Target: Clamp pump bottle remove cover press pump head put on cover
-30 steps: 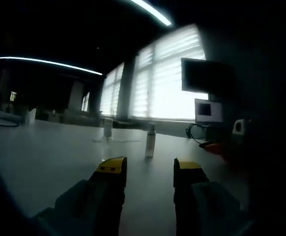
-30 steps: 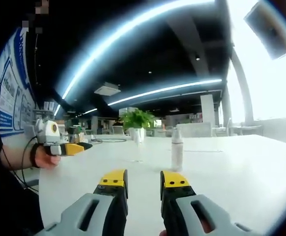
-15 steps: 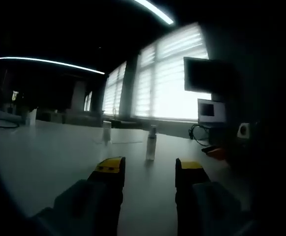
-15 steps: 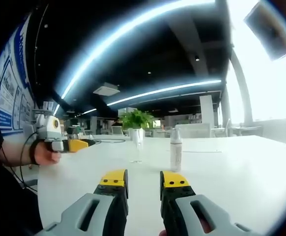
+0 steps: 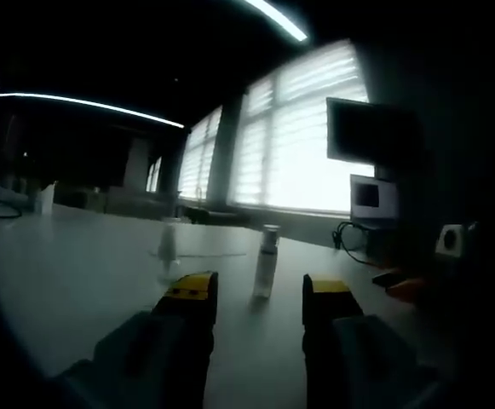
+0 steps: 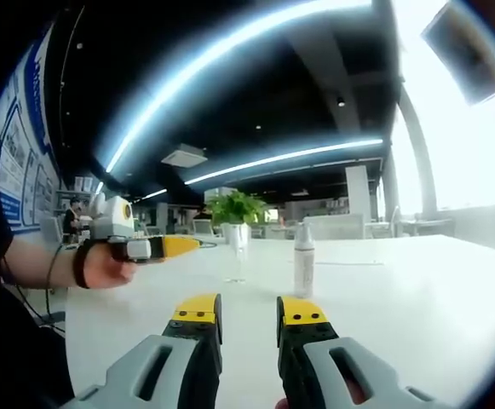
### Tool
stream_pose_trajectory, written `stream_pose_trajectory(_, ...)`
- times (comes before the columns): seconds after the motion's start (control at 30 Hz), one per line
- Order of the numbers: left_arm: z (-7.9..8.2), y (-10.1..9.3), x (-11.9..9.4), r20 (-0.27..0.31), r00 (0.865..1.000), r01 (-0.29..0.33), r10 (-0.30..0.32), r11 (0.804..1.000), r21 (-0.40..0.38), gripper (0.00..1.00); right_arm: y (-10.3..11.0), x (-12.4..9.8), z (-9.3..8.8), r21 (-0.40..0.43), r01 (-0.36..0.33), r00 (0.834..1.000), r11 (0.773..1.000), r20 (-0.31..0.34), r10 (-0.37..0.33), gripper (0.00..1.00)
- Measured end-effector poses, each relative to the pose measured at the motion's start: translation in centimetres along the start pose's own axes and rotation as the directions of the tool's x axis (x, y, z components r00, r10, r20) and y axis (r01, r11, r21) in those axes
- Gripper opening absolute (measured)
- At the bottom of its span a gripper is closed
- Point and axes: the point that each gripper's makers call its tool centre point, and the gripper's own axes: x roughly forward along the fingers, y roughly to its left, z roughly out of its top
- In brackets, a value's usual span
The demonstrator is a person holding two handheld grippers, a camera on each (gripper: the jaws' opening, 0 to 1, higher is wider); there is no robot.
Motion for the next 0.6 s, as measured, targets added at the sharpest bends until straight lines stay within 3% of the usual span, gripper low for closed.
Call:
stream_pose_trajectory(0.27, -0.4, -0.1, 2.4, -0.011, 1.0, 0.018, -0.018, 0.999, 0.039, 0.3, 0.0, 0.1, -0.1, -0.001, 0.0, 1.0, 1.0, -0.007, 0.0, 0.2)
stream_pose_trajectory(0.6, -0.9, -0.4, 6.8, -0.015, 1.0, 0.016, -0.016, 1.0, 0.009, 0.3, -0.2, 0.0, -0.2, -0.002, 0.006, 1.0, 1.0, -0.006, -0.006, 0.2)
